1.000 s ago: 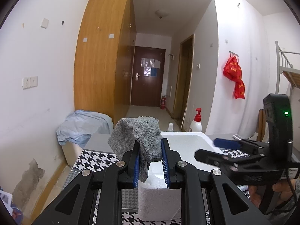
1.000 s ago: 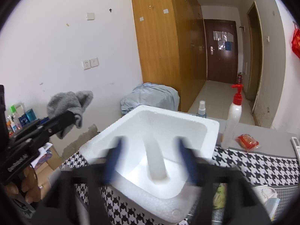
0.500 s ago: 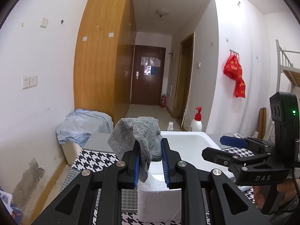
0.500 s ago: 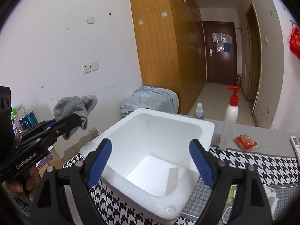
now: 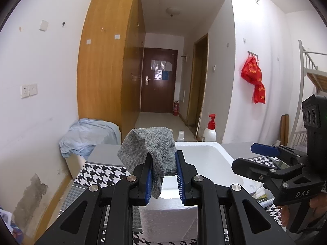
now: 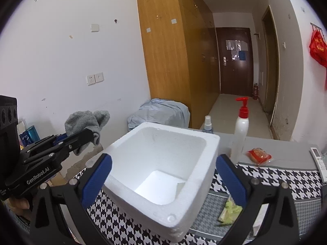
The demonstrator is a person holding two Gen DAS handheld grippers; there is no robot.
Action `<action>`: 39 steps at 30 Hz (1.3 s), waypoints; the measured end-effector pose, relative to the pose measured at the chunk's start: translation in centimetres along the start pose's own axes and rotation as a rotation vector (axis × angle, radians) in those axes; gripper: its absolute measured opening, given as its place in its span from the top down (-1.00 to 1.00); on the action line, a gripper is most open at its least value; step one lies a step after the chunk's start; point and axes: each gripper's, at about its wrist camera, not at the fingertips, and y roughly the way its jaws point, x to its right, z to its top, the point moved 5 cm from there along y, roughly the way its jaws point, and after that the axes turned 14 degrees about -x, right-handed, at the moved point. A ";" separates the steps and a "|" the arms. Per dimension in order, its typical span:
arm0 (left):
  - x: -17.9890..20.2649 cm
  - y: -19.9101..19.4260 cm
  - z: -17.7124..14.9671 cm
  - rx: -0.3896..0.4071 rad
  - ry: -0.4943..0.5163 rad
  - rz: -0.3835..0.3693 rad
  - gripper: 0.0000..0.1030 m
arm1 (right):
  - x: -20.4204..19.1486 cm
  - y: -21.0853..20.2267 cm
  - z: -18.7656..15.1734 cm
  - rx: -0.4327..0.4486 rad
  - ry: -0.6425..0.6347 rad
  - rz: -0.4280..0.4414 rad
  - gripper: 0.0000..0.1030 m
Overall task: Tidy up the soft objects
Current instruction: 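Open the right gripper to release the tube and withdraw, then move the grey sock over the foam box and open the left gripper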
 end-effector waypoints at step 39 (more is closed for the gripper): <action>5.7 5.1 1.0 -0.094 0.084 -0.079 -0.09 | 5.7 -5.2 -2.8 0.047 0.103 -0.147 -1.00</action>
